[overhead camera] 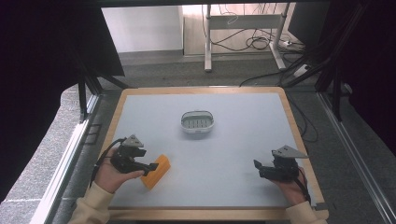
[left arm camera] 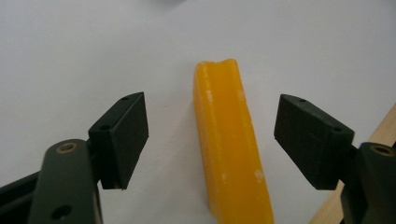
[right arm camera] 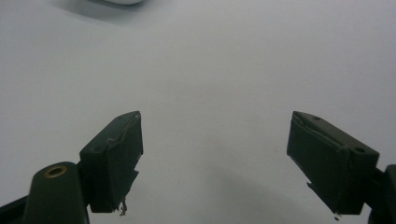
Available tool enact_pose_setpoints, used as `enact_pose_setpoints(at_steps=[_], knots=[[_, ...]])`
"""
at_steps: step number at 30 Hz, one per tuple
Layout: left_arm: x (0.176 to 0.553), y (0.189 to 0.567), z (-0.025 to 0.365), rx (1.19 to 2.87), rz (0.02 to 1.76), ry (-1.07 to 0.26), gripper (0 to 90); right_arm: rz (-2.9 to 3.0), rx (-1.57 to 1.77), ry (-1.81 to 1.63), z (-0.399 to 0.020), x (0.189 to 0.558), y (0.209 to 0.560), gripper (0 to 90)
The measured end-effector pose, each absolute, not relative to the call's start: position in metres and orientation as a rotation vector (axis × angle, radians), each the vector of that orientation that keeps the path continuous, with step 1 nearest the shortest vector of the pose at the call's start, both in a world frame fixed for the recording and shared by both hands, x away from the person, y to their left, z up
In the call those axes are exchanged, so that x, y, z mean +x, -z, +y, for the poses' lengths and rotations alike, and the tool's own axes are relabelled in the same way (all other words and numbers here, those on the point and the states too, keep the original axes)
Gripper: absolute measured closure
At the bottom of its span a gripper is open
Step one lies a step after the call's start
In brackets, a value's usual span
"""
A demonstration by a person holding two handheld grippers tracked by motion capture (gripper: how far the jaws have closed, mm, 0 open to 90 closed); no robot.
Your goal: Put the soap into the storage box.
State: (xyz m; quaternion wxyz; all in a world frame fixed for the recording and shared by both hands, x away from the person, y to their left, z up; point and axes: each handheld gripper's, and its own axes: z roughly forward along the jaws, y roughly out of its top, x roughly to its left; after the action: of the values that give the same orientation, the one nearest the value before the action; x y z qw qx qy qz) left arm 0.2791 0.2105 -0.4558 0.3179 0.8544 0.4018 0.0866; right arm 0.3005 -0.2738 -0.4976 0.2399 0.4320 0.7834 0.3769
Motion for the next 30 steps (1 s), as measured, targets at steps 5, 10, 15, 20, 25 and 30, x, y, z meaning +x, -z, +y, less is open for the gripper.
enact_pose_setpoints(at_steps=[5, 10, 15, 20, 25, 30], knots=[[0.278, 0.457, 0.206, 2.256, 1.058, -0.234, 23.5, 2.146, 1.184, -1.031, -0.274, 0.300, 0.498, 18.6], [0.276, 0.460, 0.200, 2.277, 1.058, -0.234, 22.4, 2.144, 1.184, -1.032, -0.274, 0.301, 0.498, 18.5], [0.276, 0.463, 0.197, 2.289, 1.062, -0.225, 22.2, 2.143, 1.183, -1.035, -0.274, 0.300, 0.497, 18.6], [0.275, 0.467, 0.194, 2.295, 1.075, -0.223, 22.3, 2.146, 1.187, -1.034, -0.274, 0.301, 0.498, 18.5], [0.274, 0.470, 0.192, 2.309, 1.090, -0.218, 22.6, 2.145, 1.189, -1.037, -0.275, 0.300, 0.498, 18.5], [0.274, 0.473, 0.188, 2.333, 1.102, -0.202, 23.6, 2.147, 1.187, -1.041, -0.274, 0.300, 0.498, 18.5]])
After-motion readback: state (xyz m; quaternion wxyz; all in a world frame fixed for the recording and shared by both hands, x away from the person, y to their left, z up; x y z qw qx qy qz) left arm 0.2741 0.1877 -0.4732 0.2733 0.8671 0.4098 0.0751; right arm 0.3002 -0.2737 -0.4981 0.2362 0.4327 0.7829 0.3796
